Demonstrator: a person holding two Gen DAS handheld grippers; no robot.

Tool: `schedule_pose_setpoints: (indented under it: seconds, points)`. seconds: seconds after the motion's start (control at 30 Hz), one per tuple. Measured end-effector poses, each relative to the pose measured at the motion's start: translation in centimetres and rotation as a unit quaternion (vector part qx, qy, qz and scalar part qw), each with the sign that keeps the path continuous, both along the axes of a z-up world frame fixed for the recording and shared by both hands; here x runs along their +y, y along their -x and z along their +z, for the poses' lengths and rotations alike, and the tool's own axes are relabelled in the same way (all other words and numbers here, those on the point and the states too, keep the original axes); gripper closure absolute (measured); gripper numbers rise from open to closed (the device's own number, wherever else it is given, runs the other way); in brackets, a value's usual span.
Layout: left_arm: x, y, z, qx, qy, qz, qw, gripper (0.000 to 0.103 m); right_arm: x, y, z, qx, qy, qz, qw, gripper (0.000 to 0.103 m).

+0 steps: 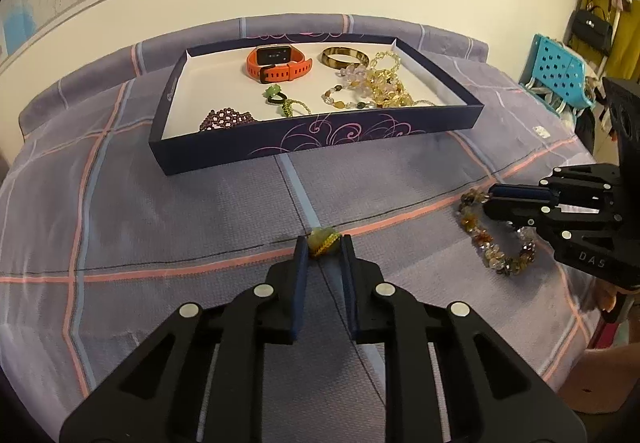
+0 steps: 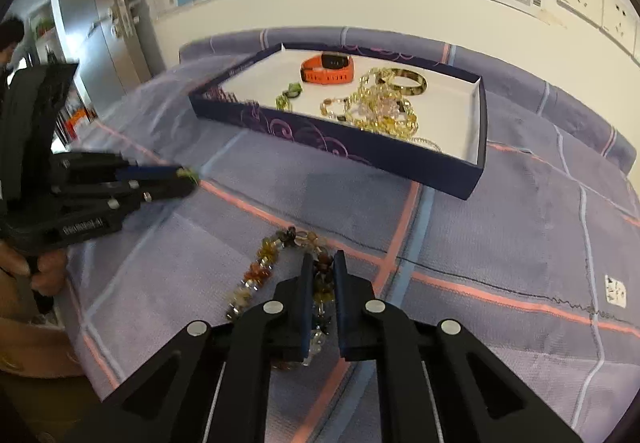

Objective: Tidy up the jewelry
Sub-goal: 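Grasp the amber bead bracelet with the right gripper while the left gripper grasps the green pendant, then carry the amber bracelet over the tray with the right gripper while the left gripper carries the green pendant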

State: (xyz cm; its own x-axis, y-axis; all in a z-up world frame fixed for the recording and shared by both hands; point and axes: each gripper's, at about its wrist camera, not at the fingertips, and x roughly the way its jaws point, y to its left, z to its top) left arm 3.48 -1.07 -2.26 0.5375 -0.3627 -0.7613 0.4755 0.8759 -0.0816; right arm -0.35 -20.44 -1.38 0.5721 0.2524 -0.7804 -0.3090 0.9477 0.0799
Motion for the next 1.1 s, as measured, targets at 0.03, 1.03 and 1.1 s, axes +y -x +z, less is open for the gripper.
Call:
schedule_pose_setpoints:
  seconds: [0.03,1.03,1.1]
  points:
    - [0.1,0.0,0.0,0.000,0.001,0.001,1.0000,0.086,-0.1,0.0,0.3,-0.002,-0.008,0.002,1.000,0.095]
    - [0.3,-2.5,4.6,-0.041,0.040,-0.004,0.9983,0.086,1.3,-2.2,8.0,-0.097,0.013,0.034,0.995,0.097]
    - [0.0,-2.9,4.8,-0.045,0.039,-0.006,0.9982,0.086,1.2,-2.7,8.4,-0.101,0.011,0.035,0.994,0.097]
